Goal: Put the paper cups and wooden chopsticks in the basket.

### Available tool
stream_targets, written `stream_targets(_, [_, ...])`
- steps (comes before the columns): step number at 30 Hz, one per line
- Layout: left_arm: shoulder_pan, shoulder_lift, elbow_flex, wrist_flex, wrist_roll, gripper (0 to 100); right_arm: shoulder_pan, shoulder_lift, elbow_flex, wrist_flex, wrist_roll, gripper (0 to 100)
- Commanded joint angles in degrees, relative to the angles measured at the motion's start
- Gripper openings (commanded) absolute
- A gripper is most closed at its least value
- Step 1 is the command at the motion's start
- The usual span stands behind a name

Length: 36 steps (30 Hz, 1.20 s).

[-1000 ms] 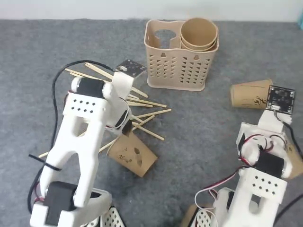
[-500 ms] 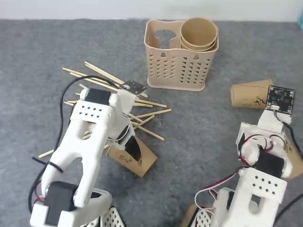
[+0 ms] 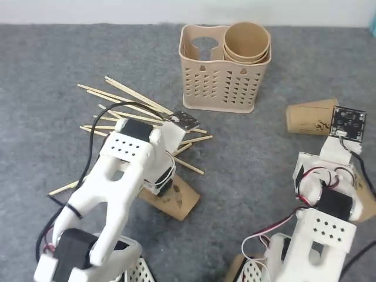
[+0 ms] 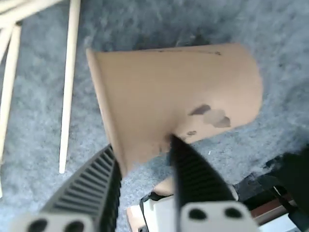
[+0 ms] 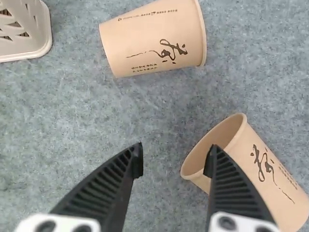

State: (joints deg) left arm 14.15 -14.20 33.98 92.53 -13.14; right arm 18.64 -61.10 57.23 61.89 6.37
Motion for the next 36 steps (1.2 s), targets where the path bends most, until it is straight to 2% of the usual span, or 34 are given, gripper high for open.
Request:
stream_targets(1, [0.70, 0.18, -6.64, 3.16, 0.53, 1, -0.57, -1.63, -0.35, 0.13, -0.79, 22.1])
stream_targets(4, [0.70, 0.18, -14.37, 8.26, -0.09, 1, -0.66, -1.63, -0.35, 0.13, -0.79, 22.1])
stream_targets(15, [1.67, 0.00, -28.35, 8.18, 0.09, 1, -0.75, -1.63, 2.55, -2.15, -0.79, 22.1])
stream_targets(23, [1.85, -12.92, -38.29, 8.18, 0.35, 1, -0.75, -1.63, 8.97, -8.40, -0.79, 22.0])
stream_targets(29, [1.93, -15.12, -52.09, 7.82, 9.58, 1, -0.75, -1.63, 10.55, -9.45, -0.79, 22.0])
stream_targets(36, [4.40, 2.99, -76.70, 7.03, 17.67, 1, -0.48, -1.63, 10.64, -9.45, -2.37, 22.0])
